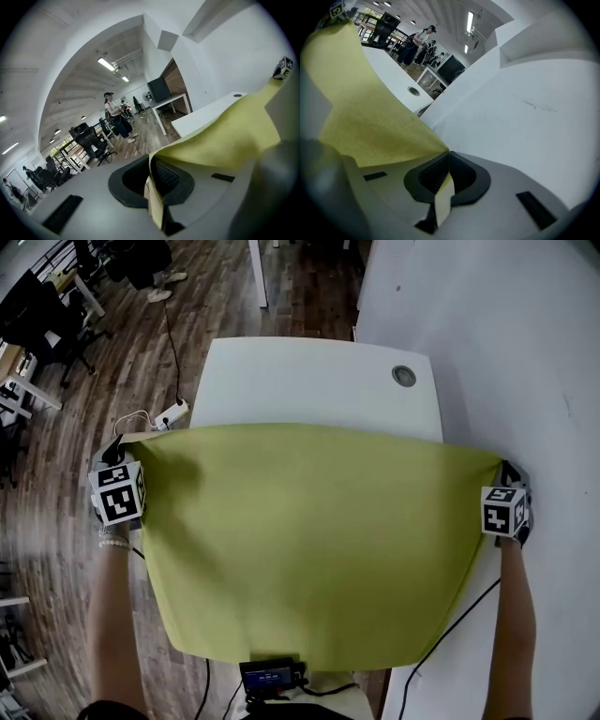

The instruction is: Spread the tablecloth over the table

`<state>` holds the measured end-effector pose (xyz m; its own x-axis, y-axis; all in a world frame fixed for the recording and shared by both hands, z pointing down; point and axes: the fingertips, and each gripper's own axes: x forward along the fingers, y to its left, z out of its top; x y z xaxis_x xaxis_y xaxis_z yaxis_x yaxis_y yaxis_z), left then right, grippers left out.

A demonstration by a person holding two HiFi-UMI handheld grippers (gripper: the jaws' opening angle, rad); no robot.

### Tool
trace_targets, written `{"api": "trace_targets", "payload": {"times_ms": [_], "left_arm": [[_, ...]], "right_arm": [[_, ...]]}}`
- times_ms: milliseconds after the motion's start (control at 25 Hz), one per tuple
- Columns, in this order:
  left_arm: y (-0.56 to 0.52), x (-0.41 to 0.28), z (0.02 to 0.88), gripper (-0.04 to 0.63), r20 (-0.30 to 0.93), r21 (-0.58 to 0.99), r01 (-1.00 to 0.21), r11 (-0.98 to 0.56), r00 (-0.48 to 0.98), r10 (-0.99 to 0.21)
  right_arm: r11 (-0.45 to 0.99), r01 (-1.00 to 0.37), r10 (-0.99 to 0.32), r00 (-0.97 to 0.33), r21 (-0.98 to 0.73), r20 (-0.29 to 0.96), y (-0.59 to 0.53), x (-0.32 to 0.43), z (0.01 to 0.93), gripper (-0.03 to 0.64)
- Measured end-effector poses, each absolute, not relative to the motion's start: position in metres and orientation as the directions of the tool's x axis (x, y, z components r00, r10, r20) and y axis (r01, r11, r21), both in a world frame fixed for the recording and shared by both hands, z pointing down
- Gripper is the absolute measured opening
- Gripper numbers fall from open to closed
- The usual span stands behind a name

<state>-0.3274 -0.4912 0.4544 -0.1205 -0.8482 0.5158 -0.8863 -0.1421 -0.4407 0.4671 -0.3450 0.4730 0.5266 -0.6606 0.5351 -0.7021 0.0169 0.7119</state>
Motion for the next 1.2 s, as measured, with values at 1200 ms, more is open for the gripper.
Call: {"api": "trace_targets", "payload": {"times_ms": [1200], "left_arm": [[-0.657,-0.298,0.499,0.012,0.524,-0.396,-0.902,-0.172,-0.068,-0.849]], "right_arm": [[0.033,-0.659,-0.666,0.547,0.752,0.508,-0.5,0.476,0.501,0.034]]}}
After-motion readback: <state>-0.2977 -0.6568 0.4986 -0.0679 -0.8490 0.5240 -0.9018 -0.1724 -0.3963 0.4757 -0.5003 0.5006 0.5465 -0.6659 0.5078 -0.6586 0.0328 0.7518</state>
